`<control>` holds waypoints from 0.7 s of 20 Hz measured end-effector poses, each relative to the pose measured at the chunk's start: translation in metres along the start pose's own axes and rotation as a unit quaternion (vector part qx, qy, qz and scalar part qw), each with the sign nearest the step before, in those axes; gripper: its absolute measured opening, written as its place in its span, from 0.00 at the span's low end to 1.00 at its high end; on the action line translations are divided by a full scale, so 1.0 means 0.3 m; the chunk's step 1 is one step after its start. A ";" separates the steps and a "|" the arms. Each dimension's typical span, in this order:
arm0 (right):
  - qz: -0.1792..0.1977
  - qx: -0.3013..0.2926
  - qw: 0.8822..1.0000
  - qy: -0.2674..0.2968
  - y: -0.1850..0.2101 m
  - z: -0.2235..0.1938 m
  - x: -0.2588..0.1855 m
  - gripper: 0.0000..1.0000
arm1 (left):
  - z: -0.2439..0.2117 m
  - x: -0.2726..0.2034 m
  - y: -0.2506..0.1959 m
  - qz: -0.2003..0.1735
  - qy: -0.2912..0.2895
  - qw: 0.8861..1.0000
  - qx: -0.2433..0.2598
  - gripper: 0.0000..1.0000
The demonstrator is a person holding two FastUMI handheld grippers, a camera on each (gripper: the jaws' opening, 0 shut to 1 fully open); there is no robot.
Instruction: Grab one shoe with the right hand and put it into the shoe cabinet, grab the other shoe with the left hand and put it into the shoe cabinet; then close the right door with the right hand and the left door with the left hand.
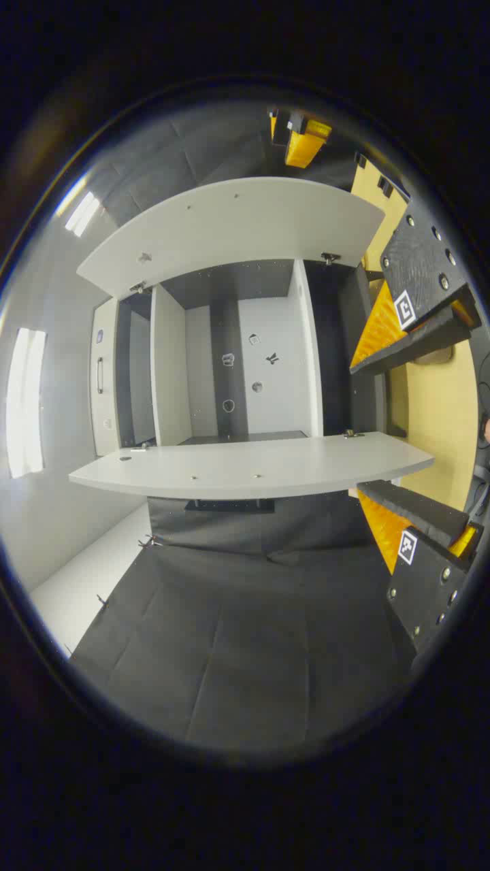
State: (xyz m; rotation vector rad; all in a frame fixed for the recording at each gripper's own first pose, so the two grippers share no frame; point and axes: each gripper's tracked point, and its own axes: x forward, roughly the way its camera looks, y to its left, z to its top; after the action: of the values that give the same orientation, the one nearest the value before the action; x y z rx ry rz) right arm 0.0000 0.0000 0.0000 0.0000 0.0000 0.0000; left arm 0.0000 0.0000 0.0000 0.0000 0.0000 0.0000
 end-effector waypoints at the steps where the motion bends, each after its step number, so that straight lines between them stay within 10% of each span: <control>1: 0.001 -0.001 1.000 -0.003 0.001 0.002 -0.002 0.98 | 0.005 0.001 0.004 0.001 -0.001 1.000 0.001 0.90; 14: 0.005 0.000 1.000 -0.015 0.008 0.034 -0.009 0.98 | 0.071 -0.031 0.027 0.005 -0.029 1.000 -0.004 0.96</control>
State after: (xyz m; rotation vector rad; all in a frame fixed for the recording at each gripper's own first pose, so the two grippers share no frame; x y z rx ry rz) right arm -0.0027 0.0025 0.0103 -0.0001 -0.0307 0.0107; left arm -0.0093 0.0081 0.0213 -0.0081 -0.0572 0.0098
